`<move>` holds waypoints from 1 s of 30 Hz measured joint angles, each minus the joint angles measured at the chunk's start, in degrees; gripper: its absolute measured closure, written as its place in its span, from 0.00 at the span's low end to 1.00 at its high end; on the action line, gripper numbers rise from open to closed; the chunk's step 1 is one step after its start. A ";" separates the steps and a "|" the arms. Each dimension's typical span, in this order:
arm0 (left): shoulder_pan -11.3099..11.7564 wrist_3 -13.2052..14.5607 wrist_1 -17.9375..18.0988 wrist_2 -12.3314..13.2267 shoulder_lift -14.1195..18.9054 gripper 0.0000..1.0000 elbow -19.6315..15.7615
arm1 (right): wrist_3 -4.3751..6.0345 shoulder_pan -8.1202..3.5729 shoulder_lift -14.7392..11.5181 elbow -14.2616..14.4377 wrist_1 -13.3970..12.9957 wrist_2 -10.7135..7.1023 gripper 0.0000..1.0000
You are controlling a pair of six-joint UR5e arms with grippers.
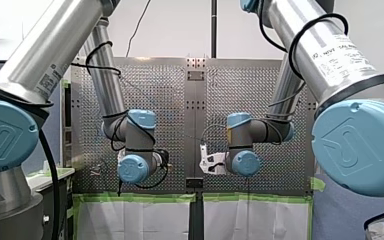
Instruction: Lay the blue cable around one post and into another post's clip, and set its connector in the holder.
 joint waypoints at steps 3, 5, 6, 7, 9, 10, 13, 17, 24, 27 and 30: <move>0.01 -0.47 0.21 -0.07 0.00 0.00 0.00 | -0.04 0.05 0.01 -0.01 -0.05 0.00 0.02; 0.01 -0.81 0.40 -0.09 0.00 0.00 0.03 | -0.08 0.11 0.01 -0.02 -0.10 0.00 0.02; 0.01 -0.90 0.47 -0.09 0.00 0.00 0.05 | -0.10 0.13 0.01 -0.02 -0.13 0.00 0.02; 0.01 -0.98 0.54 -0.10 0.00 0.00 0.06 | -0.11 0.14 0.01 -0.02 -0.15 0.00 0.02; 0.01 -1.05 0.60 -0.10 0.00 0.00 0.07 | -0.12 0.16 0.00 -0.02 -0.17 -0.01 0.02; 0.01 -1.07 0.62 -0.10 0.00 0.00 0.07 | -0.12 0.16 0.01 -0.03 -0.18 -0.01 0.02; 0.01 -1.10 0.64 -0.10 0.00 0.00 0.08 | -0.13 0.17 0.01 -0.02 -0.18 0.00 0.02; 0.01 -1.10 0.65 -0.10 0.00 0.00 0.09 | -0.13 0.18 0.01 -0.02 -0.18 -0.01 0.02; 0.01 -1.10 0.65 -0.10 0.00 0.00 0.09 | -0.13 0.18 0.01 -0.02 -0.18 0.00 0.02; 0.01 -1.11 0.65 -0.10 0.00 0.00 0.09 | -0.13 0.18 0.01 -0.03 -0.19 0.00 0.02; 0.01 -1.10 0.65 -0.10 0.00 0.00 0.09 | -0.13 0.18 0.01 -0.03 -0.18 -0.01 0.02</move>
